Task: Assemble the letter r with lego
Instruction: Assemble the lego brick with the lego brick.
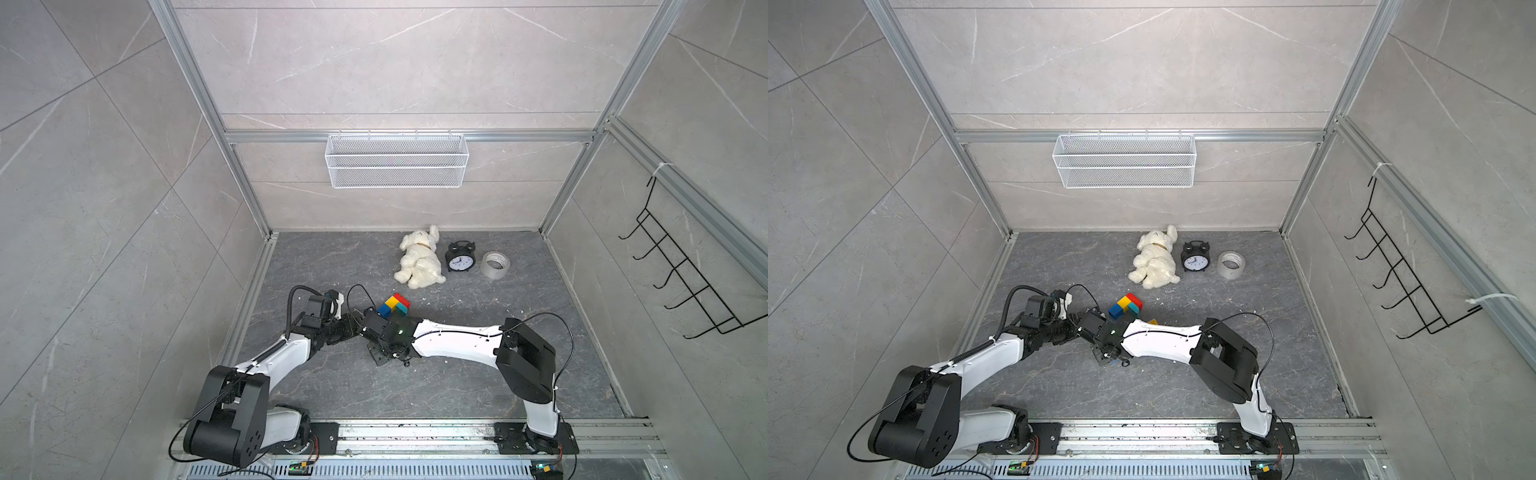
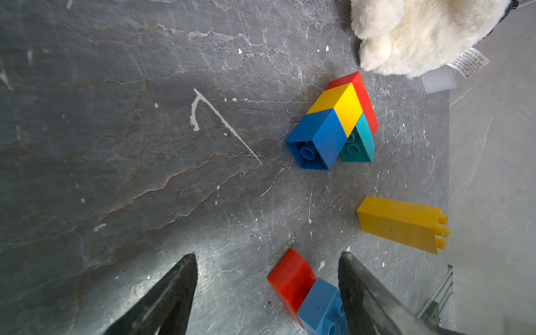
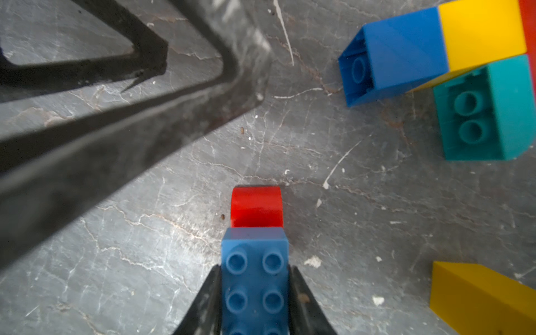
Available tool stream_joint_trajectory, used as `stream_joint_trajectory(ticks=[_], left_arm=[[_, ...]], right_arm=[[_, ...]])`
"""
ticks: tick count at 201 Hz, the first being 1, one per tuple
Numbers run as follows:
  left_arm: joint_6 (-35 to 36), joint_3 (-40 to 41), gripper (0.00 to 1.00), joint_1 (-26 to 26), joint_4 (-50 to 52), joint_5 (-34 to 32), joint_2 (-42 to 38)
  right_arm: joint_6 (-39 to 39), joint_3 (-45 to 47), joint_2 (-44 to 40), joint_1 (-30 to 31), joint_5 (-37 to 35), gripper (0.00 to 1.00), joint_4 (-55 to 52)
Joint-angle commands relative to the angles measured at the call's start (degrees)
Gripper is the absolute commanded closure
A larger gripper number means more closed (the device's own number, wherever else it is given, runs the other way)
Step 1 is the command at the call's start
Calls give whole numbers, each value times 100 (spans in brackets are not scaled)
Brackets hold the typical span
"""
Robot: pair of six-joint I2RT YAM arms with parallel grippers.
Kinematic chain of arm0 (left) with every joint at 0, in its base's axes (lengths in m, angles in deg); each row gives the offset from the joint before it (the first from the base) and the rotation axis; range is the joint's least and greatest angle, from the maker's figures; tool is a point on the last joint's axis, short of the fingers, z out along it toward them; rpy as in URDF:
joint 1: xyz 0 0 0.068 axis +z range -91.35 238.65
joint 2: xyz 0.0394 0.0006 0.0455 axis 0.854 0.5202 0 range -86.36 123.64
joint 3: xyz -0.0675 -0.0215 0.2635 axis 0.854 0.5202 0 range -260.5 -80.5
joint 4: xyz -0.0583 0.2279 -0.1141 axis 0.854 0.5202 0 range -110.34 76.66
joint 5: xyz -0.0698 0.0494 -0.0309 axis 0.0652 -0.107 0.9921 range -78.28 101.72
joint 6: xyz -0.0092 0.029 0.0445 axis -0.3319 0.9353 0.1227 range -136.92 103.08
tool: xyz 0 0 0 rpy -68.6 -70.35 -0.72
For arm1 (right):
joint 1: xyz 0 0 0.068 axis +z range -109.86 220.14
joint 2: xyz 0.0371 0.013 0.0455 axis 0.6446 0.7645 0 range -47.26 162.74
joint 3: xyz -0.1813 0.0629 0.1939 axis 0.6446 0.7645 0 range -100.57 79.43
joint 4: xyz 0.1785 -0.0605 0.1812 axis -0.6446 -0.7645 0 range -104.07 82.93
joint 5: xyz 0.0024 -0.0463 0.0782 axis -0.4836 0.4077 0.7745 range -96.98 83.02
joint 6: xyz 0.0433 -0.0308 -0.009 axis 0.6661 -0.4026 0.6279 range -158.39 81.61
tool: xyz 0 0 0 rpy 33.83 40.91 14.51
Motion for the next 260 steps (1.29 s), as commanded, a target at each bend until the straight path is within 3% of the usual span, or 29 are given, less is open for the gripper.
stream_joint_trajectory(ticks=[1, 118, 208, 260], left_arm=[[37, -22, 21, -20, -146, 132, 33], [24, -69, 21, -16, -168, 109, 142], [27, -128, 21, -15, -199, 155, 282], [14, -110, 21, -15, -202, 172, 273]], right_arm=[[136, -55, 185, 16, -132, 71, -169], [214, -145, 404, 24, -169, 72, -460], [386, 393, -129, 35, -347, 72, -98], [350, 191, 127, 33, -166, 72, -351]])
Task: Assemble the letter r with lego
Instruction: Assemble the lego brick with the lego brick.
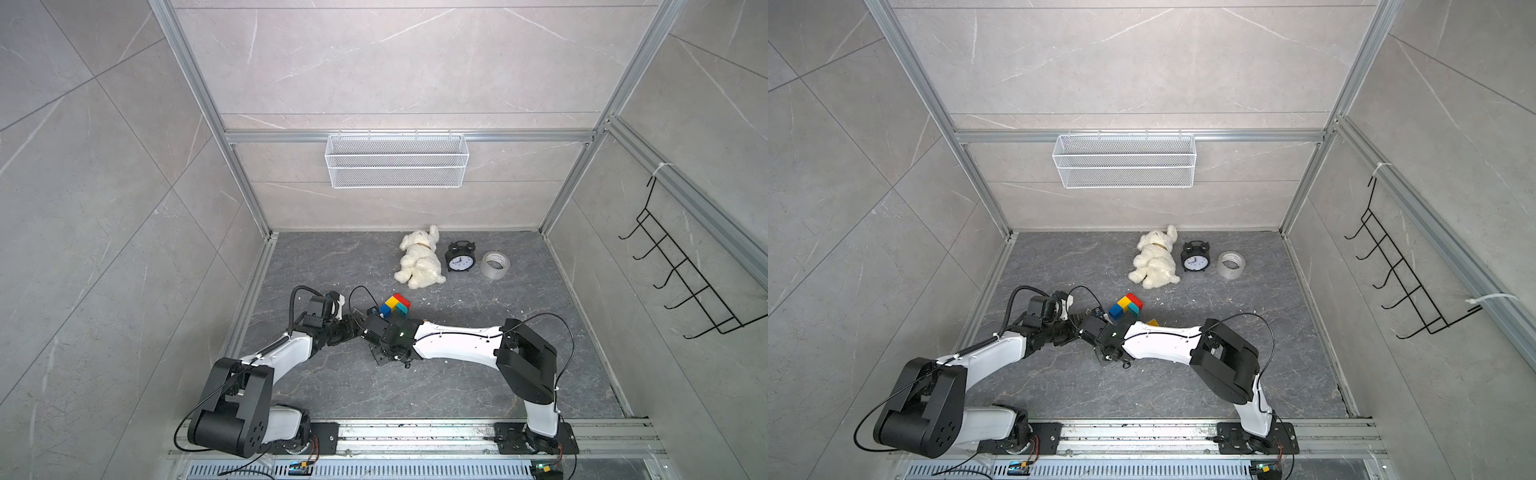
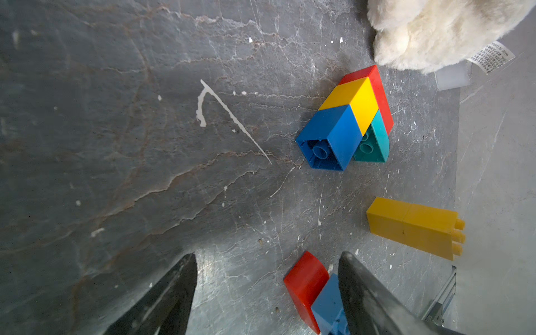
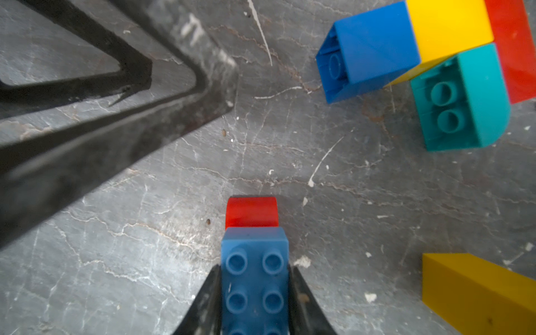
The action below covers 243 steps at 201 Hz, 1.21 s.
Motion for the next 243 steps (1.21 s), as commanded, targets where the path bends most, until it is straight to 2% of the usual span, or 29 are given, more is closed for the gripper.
stream_joint_trajectory(ticks=[1, 149, 198, 243], left_arm=[[12, -110, 21, -13, -97, 167, 11], [60, -193, 21, -13, -120, 181, 186], [72, -222, 21, -13, -113, 231, 214], [73, -199, 21, -13, -113, 186, 217]], right_arm=[[101, 8, 182, 13, 102, 72, -485], [280, 343, 225, 96, 207, 73, -1092], [316, 268, 617, 96, 797, 73, -846], [207, 94, 814, 93, 855, 73, -1070]])
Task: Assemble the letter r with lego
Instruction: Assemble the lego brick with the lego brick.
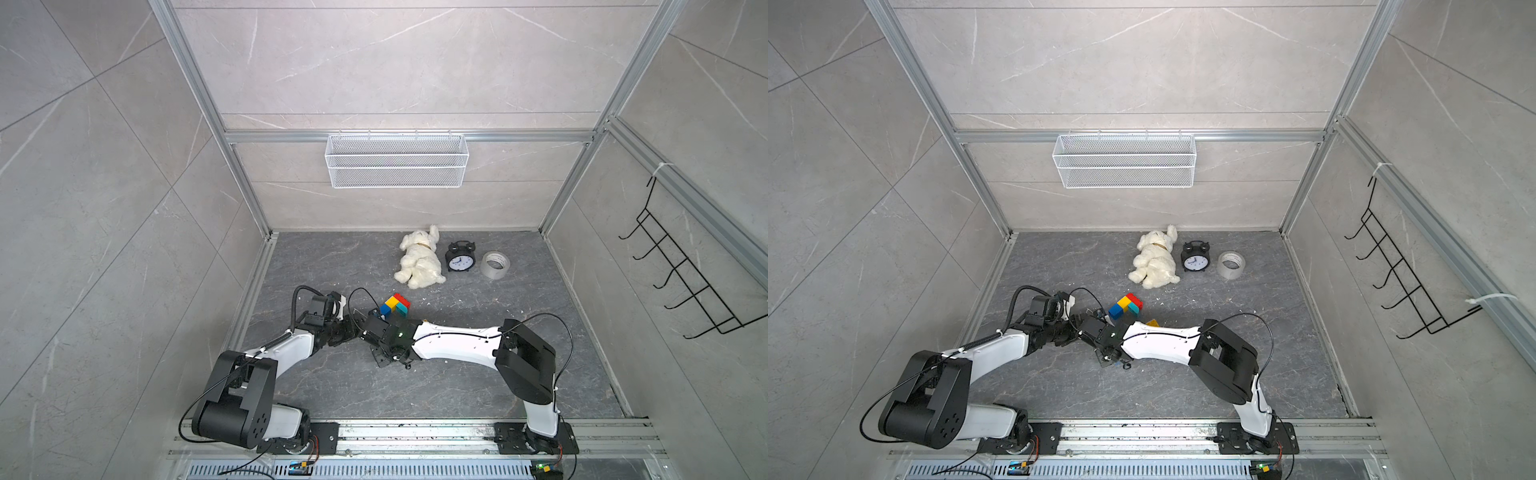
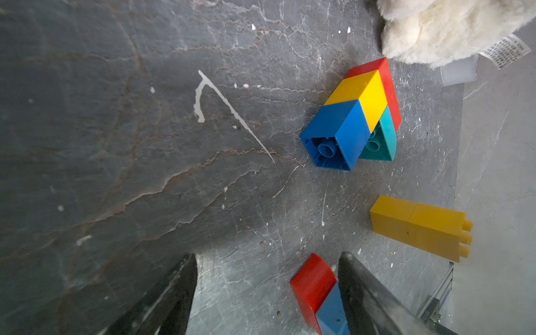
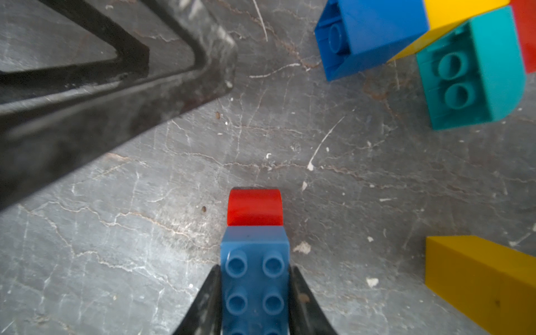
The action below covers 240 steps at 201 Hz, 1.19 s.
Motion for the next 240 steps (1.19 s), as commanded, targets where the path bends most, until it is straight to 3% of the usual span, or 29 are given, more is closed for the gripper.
stream_joint_trajectory(ticks=[1, 94, 204, 240], left_arm=[[66, -146, 21, -18, -80, 89, -19], [85, -84, 21, -13, -79, 80, -60], [106, -106, 21, -13, -10, 36, -33], [119, -171, 21, -13, 177, -13, -135]], right_arm=[[16, 209, 702, 56, 745, 73, -737], [-124, -522, 1394, 55, 981, 74, -1228], [-216, -1118, 1723, 55, 921, 77, -1235], [-313, -1089, 1470, 41, 660, 78, -1117]])
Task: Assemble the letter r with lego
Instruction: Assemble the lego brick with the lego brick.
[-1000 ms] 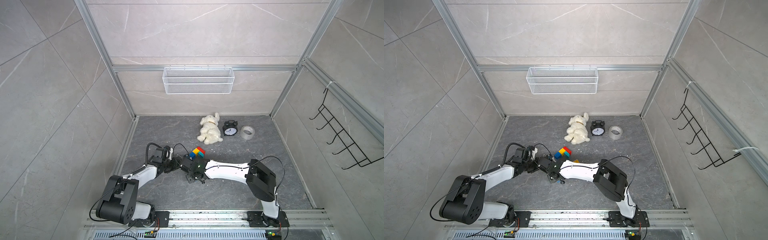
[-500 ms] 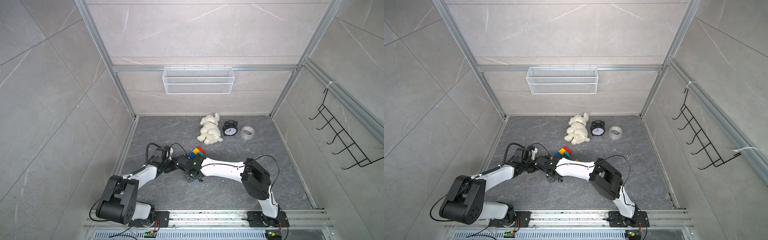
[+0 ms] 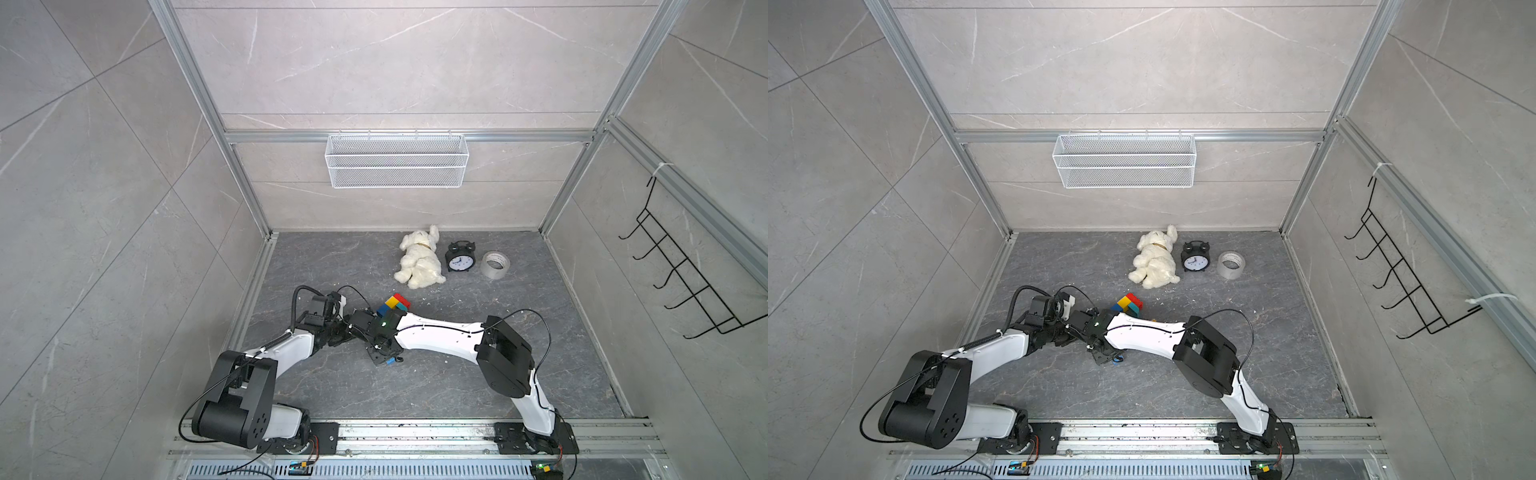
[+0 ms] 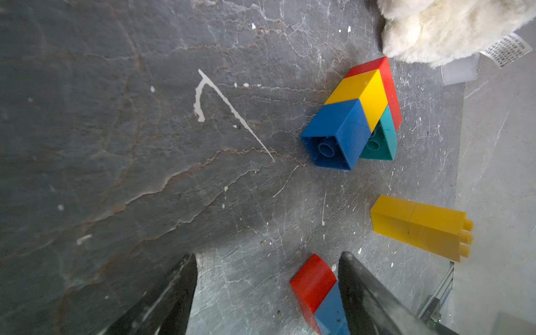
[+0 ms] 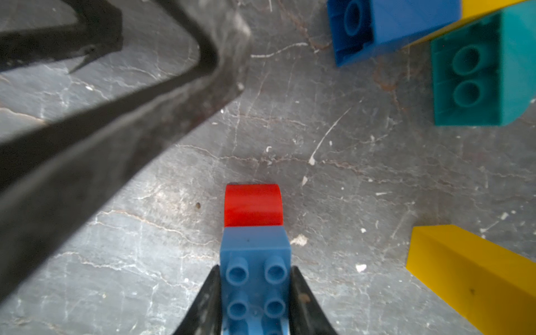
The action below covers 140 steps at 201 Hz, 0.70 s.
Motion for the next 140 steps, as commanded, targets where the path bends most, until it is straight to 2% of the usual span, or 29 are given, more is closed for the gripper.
stream_joint_trajectory(ticks=[1, 34, 83, 119, 140], left_arm=[[97, -171, 21, -13, 149, -10, -137], [184, -336, 21, -13, 508, -222, -485], [806, -1174, 19, -18, 1665, -948, -1181], [441, -1095, 18, -18, 1216, -1076, -1863], [178, -897, 17, -13, 831, -1091, -2092]], right_arm=[[-167, 414, 607, 66, 565, 78, 487], [-313, 799, -289, -53, 216, 78, 1002], [-688, 892, -1584, -504, -182, 77, 843], [-1024, 1127, -2442, -1017, -284, 76, 810], [-1209, 944, -2554, -1262, -249, 75, 535]])
